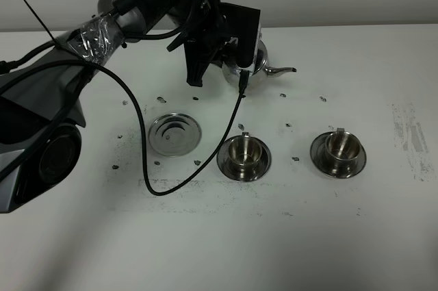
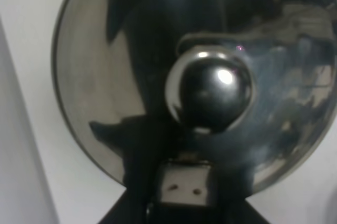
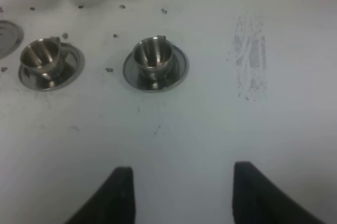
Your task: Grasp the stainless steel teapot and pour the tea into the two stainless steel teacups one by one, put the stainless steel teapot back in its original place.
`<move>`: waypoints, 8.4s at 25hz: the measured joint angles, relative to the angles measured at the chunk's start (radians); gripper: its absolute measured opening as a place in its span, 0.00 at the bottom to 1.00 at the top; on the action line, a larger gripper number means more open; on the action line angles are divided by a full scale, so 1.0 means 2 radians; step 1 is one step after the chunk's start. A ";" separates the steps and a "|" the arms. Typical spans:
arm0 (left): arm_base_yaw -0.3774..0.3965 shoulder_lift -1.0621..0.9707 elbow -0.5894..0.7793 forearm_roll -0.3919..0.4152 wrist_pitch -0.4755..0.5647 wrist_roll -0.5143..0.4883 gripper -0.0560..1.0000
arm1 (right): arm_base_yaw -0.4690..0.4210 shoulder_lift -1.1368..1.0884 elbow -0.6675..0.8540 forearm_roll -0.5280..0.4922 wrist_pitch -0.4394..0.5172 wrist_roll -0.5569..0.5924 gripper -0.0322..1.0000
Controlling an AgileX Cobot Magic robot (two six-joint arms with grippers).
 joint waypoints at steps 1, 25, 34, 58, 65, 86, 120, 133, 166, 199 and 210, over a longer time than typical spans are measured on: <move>-0.004 0.001 0.000 0.000 -0.008 0.007 0.23 | 0.000 0.000 0.000 0.000 0.000 0.000 0.43; -0.047 0.005 -0.001 -0.011 -0.066 0.069 0.23 | 0.000 0.000 0.000 0.000 0.000 0.000 0.43; -0.064 0.024 -0.001 -0.016 -0.075 0.099 0.23 | 0.000 0.000 0.000 0.000 0.000 0.000 0.43; -0.075 0.035 -0.001 -0.015 -0.097 0.166 0.23 | 0.000 0.000 0.000 0.000 0.000 0.000 0.43; -0.078 0.035 -0.001 -0.014 -0.093 0.176 0.23 | 0.000 0.000 0.000 0.000 0.000 0.000 0.43; -0.096 0.035 -0.001 0.019 -0.098 0.225 0.23 | 0.000 0.000 0.000 0.000 0.000 0.000 0.43; -0.096 0.035 -0.001 0.024 -0.135 0.280 0.23 | 0.000 0.000 0.000 0.000 0.000 0.000 0.43; -0.099 0.035 -0.001 0.024 -0.137 0.297 0.23 | 0.000 0.000 0.000 0.000 0.000 0.000 0.43; -0.099 0.035 -0.001 0.032 -0.149 0.304 0.23 | 0.000 0.000 0.000 0.000 0.000 0.000 0.43; -0.108 0.035 -0.001 0.036 -0.164 0.307 0.23 | 0.000 0.000 0.000 0.000 0.000 0.000 0.43; -0.108 0.035 -0.001 0.053 -0.165 0.307 0.23 | 0.000 0.000 0.000 0.000 0.000 0.000 0.43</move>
